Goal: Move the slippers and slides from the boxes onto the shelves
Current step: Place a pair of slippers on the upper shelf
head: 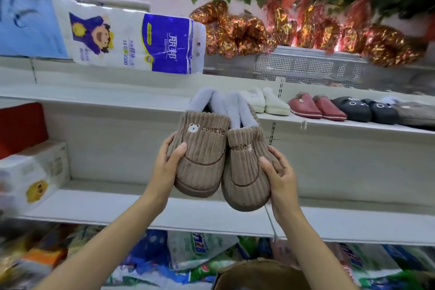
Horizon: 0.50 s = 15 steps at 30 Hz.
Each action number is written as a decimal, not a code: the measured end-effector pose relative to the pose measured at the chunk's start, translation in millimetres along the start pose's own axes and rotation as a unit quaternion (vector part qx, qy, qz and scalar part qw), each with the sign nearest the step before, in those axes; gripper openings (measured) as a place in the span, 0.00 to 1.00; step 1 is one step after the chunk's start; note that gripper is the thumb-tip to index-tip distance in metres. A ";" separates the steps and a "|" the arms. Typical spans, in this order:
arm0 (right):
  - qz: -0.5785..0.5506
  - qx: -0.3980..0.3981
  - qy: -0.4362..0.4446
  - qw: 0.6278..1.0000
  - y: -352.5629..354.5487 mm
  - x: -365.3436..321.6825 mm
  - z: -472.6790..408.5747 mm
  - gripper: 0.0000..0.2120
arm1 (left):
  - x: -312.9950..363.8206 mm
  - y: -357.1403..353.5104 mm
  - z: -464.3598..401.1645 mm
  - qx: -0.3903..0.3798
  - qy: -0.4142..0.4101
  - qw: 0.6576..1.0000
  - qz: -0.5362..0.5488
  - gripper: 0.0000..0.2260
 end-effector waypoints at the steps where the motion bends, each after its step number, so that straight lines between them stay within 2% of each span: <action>1: -0.001 0.007 0.004 1.000 -10.6 -5.7 -5.6 0.18 | 5.1 3.6 -12.8 -0.004 -0.003 1.000 -0.004 0.17; 4: -0.018 0.017 0.013 1.000 -38.8 -25.6 -28.1 0.18 | 19.0 8.1 -52.5 -0.006 0.000 1.000 -0.004 0.22; 8: -0.017 0.017 0.008 1.000 -65.8 -54.6 -75.7 0.18 | 33.2 4.1 -107.4 -0.015 0.007 1.000 0.000 0.15; 15: 0.046 -0.007 -0.020 0.999 -105.8 -79.7 -172.3 0.20 | 26.7 2.8 -192.1 -0.010 0.012 0.998 -0.068 0.17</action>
Point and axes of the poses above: each hand's wrist, its own z-axis away from the middle knuckle, its own y-axis out of the back of the hand, x = y × z, the point moved 2 cm from there along -z, towards the middle knuckle, and after that the axes turned 13 degrees about -y, right-handed, at the moved point
